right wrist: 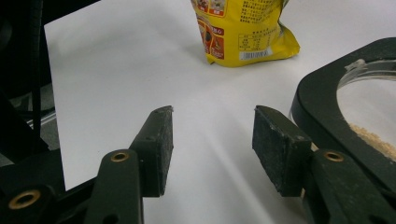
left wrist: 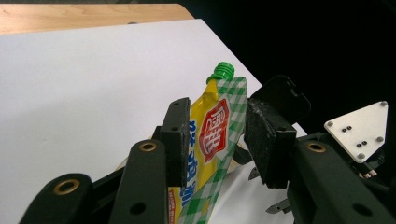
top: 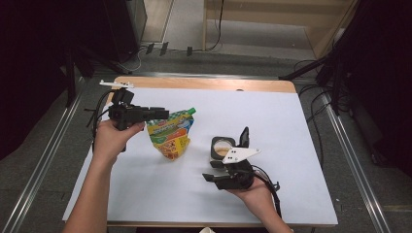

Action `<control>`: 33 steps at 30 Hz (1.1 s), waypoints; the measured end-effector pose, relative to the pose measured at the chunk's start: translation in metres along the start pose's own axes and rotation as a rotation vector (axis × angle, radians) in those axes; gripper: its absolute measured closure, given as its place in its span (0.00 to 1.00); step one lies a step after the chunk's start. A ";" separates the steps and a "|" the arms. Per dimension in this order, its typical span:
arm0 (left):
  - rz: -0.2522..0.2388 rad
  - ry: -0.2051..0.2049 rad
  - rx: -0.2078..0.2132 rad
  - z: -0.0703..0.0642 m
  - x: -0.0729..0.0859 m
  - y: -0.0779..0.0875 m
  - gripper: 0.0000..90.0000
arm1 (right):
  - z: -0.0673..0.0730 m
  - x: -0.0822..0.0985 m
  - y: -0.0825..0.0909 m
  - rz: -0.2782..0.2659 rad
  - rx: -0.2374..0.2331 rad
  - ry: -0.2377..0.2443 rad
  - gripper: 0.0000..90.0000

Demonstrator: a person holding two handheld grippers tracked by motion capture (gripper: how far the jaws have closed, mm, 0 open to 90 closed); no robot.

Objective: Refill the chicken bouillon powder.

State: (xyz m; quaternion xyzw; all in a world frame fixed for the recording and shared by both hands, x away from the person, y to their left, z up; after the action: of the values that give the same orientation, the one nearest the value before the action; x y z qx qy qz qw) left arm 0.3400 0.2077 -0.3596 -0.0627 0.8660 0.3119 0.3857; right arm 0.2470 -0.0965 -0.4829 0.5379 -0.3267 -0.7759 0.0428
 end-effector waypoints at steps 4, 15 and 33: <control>-0.003 0.003 -0.004 0.000 -0.001 0.002 0.69 | -0.001 0.000 0.001 -0.003 0.002 -0.002 0.55; -0.027 0.024 -0.028 0.004 -0.004 0.020 0.69 | -0.002 -0.001 0.003 -0.003 0.005 -0.008 0.55; -0.026 0.070 -0.066 0.031 0.005 0.023 0.65 | -0.011 -0.003 0.013 -0.015 0.013 -0.031 0.57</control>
State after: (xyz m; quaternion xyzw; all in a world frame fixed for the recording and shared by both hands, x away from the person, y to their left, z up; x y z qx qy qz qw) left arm 0.3479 0.2449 -0.3670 -0.0973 0.8674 0.3328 0.3570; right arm 0.2541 -0.1105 -0.4750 0.5284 -0.3284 -0.7824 0.0285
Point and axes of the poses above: each handheld gripper's, and its own axes: y roughly backward along the jaws, x roughly out of its underside, z roughly to its left, the point moved 2 cm from there along -y, roughly forward along the jaws
